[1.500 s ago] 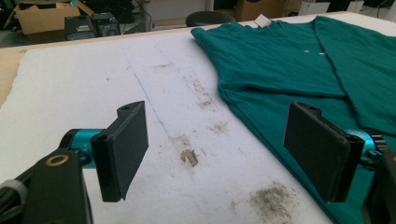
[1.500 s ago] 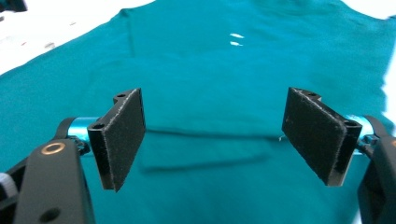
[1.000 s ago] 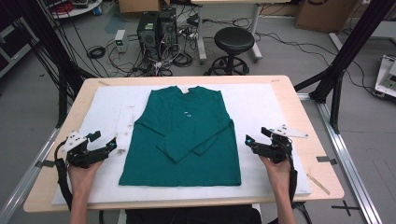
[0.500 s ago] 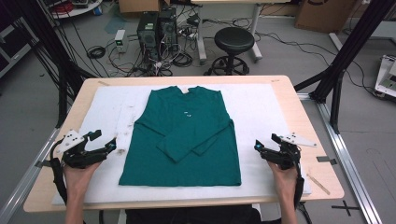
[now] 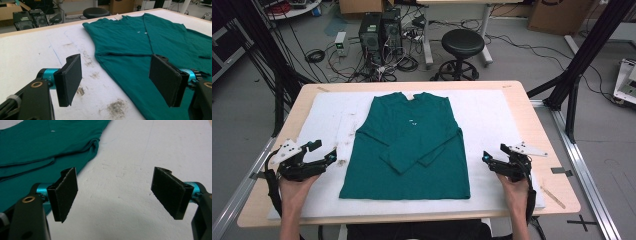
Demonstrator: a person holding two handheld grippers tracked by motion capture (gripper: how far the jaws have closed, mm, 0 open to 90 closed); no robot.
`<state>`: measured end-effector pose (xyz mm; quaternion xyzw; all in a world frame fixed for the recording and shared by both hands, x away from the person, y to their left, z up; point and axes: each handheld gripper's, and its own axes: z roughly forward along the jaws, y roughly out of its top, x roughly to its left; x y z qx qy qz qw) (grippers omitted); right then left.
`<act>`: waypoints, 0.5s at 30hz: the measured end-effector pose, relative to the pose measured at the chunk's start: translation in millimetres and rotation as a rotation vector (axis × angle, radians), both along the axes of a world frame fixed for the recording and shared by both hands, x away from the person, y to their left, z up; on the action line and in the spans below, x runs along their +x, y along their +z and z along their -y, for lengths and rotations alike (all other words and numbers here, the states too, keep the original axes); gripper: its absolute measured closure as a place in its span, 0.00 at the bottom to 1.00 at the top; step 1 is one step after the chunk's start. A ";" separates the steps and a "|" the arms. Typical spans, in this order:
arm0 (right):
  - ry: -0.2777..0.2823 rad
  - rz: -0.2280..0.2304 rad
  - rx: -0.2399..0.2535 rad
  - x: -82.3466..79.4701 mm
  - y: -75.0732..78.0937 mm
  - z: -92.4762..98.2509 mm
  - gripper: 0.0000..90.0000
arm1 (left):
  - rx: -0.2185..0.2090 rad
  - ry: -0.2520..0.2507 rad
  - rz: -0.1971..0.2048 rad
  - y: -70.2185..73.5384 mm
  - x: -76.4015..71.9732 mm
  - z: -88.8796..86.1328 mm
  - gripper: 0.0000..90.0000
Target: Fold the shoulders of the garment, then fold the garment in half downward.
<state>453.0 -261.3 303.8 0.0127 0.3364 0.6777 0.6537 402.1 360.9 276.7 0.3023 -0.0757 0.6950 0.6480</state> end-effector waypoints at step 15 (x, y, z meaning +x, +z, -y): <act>-0.007 -0.019 -0.057 -8.6 -2.6 -11.6 0.24 | 0.053 0.062 -0.132 7.6 4.7 12.2 0.40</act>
